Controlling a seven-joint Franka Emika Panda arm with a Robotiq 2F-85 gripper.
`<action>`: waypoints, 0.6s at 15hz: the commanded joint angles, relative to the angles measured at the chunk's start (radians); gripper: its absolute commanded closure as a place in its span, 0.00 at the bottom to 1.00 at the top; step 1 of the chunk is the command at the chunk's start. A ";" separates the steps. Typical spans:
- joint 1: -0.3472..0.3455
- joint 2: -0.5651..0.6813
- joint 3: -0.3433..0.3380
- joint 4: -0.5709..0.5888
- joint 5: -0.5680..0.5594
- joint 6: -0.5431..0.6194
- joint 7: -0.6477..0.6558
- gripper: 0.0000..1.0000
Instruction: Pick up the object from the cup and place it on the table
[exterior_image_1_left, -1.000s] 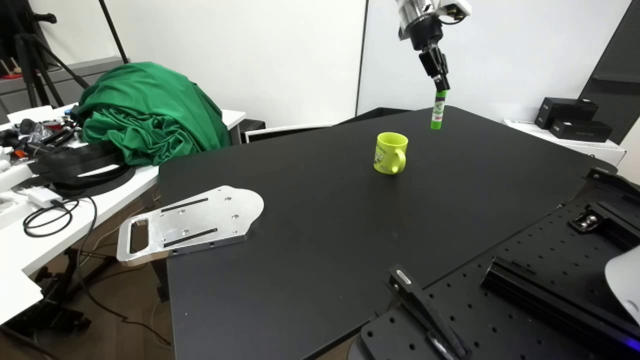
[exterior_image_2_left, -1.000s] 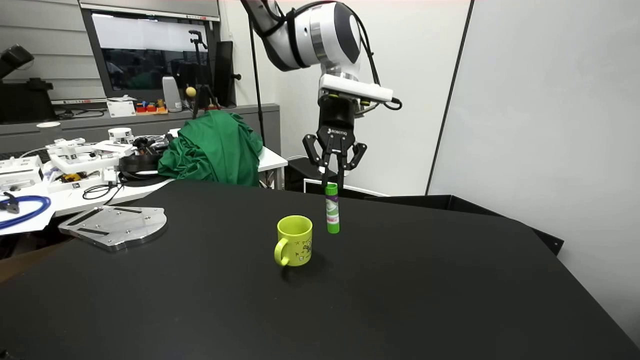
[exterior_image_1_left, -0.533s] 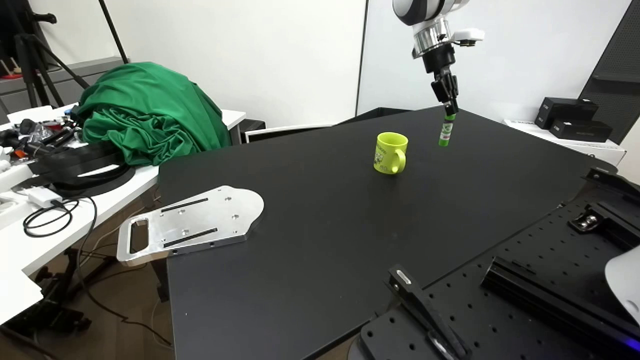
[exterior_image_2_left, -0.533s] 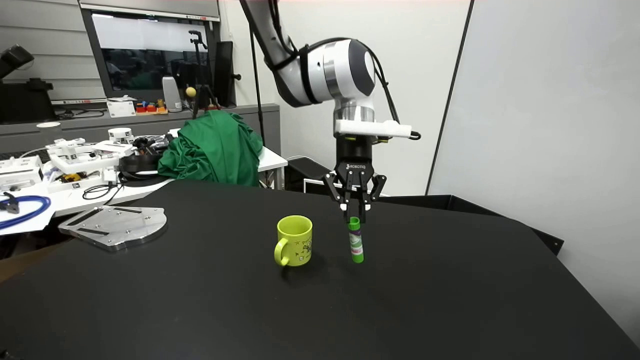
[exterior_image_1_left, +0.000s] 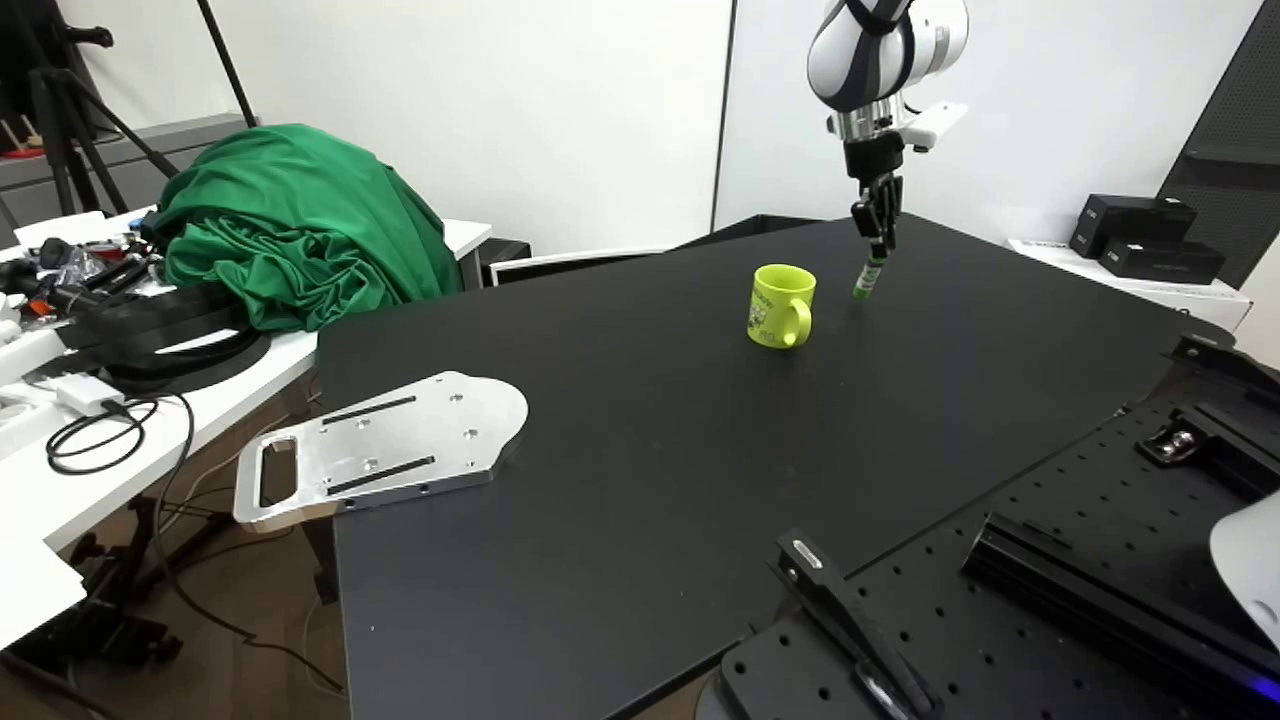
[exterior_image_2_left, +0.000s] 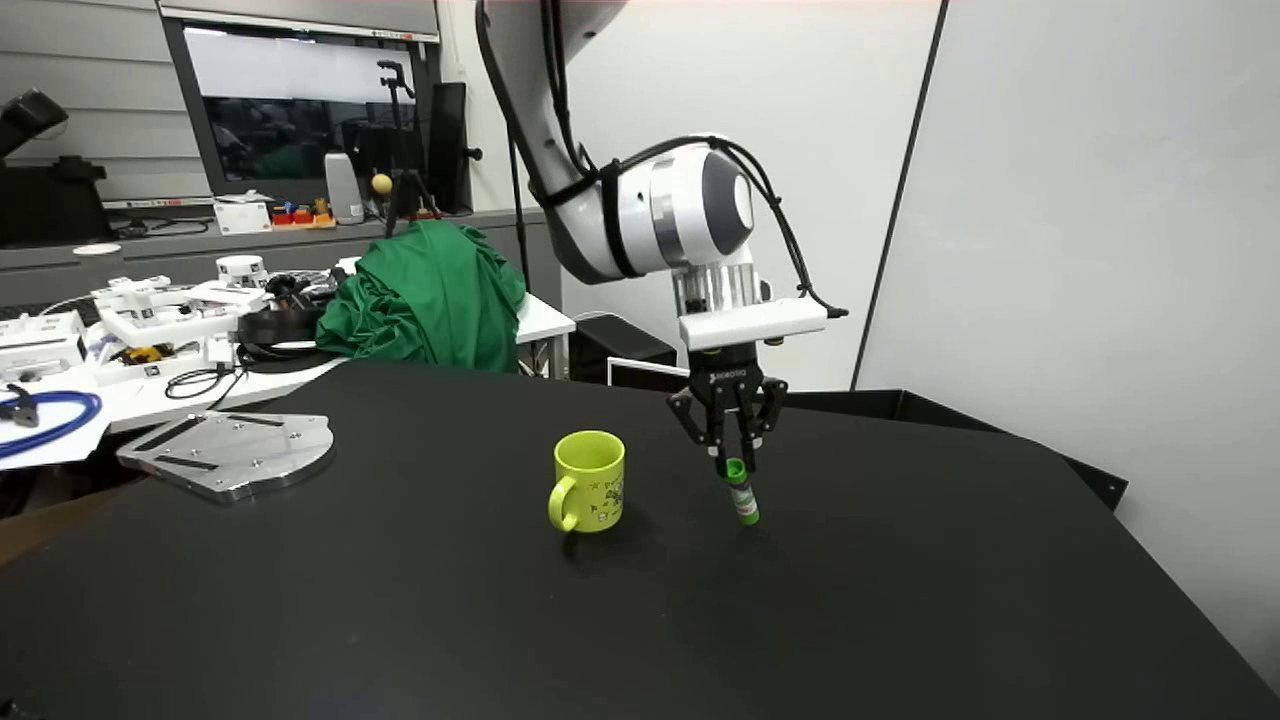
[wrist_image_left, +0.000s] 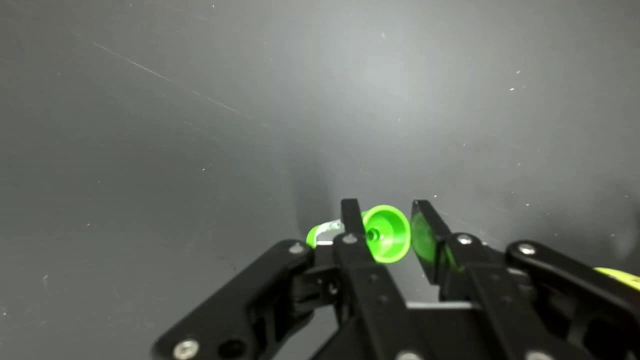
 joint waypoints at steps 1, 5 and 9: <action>0.005 0.032 -0.007 -0.007 -0.021 0.077 0.069 0.93; -0.014 0.068 0.013 0.018 0.007 0.060 0.049 0.93; -0.047 0.101 0.049 0.060 0.058 -0.030 0.011 0.93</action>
